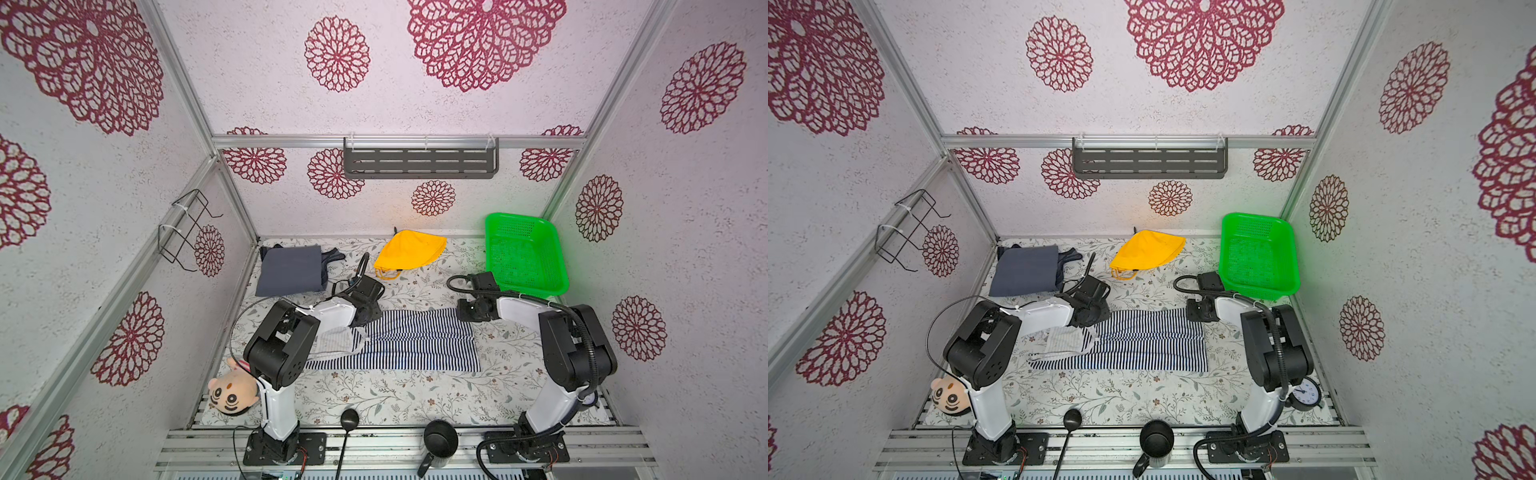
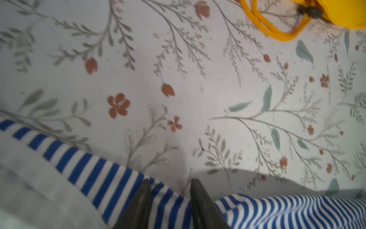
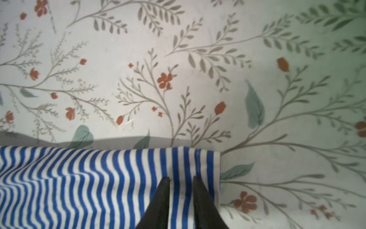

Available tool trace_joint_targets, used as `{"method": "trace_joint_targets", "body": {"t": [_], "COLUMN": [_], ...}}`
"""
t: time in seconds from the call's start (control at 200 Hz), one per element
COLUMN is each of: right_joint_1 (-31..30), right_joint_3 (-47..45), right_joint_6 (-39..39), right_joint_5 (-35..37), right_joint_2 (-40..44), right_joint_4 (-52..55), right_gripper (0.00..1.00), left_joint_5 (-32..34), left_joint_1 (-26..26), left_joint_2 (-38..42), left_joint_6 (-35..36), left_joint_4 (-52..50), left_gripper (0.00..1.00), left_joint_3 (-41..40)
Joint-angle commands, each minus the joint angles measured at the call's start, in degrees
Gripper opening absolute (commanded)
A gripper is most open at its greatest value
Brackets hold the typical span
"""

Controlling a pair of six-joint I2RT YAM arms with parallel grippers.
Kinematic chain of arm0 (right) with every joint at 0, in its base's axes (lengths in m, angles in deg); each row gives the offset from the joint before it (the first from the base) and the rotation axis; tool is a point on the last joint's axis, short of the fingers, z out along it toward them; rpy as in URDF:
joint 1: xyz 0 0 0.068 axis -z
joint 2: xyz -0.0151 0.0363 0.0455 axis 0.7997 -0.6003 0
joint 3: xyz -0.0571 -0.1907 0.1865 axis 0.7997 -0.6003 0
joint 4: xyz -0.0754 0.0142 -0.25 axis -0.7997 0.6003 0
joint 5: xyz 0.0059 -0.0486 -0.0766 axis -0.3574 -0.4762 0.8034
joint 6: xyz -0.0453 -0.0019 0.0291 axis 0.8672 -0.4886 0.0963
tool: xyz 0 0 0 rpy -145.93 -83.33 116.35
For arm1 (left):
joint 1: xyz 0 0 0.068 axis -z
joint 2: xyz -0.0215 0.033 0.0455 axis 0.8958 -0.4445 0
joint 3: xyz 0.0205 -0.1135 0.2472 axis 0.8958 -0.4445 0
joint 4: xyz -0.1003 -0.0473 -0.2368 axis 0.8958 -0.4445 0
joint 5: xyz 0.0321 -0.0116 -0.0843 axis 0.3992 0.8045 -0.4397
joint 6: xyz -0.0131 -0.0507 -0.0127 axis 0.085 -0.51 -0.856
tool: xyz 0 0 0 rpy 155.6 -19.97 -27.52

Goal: Fold and stack tank tops
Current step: Smooth out the tank top at the center of the table, then rotate the tank top at the center of the table.

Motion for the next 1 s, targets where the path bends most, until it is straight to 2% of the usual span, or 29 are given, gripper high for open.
{"method": "trace_joint_targets", "body": {"t": [0.0, 0.13, 0.19, 0.29, 0.375, 0.445, 0.575, 0.766, 0.996], "right_joint_1": [0.75, -1.23, -2.13, -2.41, -2.51, -3.14, -4.34, -4.35, -4.12], "right_joint_3": [0.95, 0.62, 0.6, 0.44, 0.66, 0.79, 0.46, -3.57, -11.3], "right_joint_6": [1.24, 2.22, 2.96, 3.87, 4.09, 3.84, 3.85, 3.14, -1.27], "right_joint_5": [4.6, 4.27, 3.24, 1.13, 0.12, -0.91, -1.74, -1.46, -3.17], "right_joint_2": [0.72, 5.91, 7.0, 5.5, 3.38, 2.41, 1.56, 1.89, 6.28], "right_joint_4": [2.99, 3.69, 3.61, 2.64, 2.09, 1.41, 0.86, 0.01, -1.54], "right_gripper": [0.24, 0.27, 0.28, 0.28, 0.28, 0.28, 0.26, 0.25, 0.24], "left_joint_5": [3.11, 8.4, 10.74, 10.39, 8.69, 7.64, 6.89, 6.94, 3.93], "left_joint_1": [-1.2, 0.53, 1.97, 3.96, 5.25, 5.62, 5.76, 5.15, 0.44], "left_joint_2": [1.59, 10.24, 14.27, 21.39, 25.43, 26.55, 22.26, 11.63, 1.18], "left_joint_6": [2.17, 4.9, 4.51, -1.58, -9.67, -13.19, -14.69, -11.39, -6.51], "left_joint_4": [-0.22, -8.16, -13.3, -15.49, -10.73, -6.75, -0.1, 1.07, 6.16], "left_gripper": [0.38, 0.52, 0.56, 0.57, 0.57, 0.57, 0.54, 0.51, 0.51], "left_joint_3": [1.82, 2.41, 1.04, -7.73, -17.91, -22.88, -24.53, -17.98, -10.23]}}
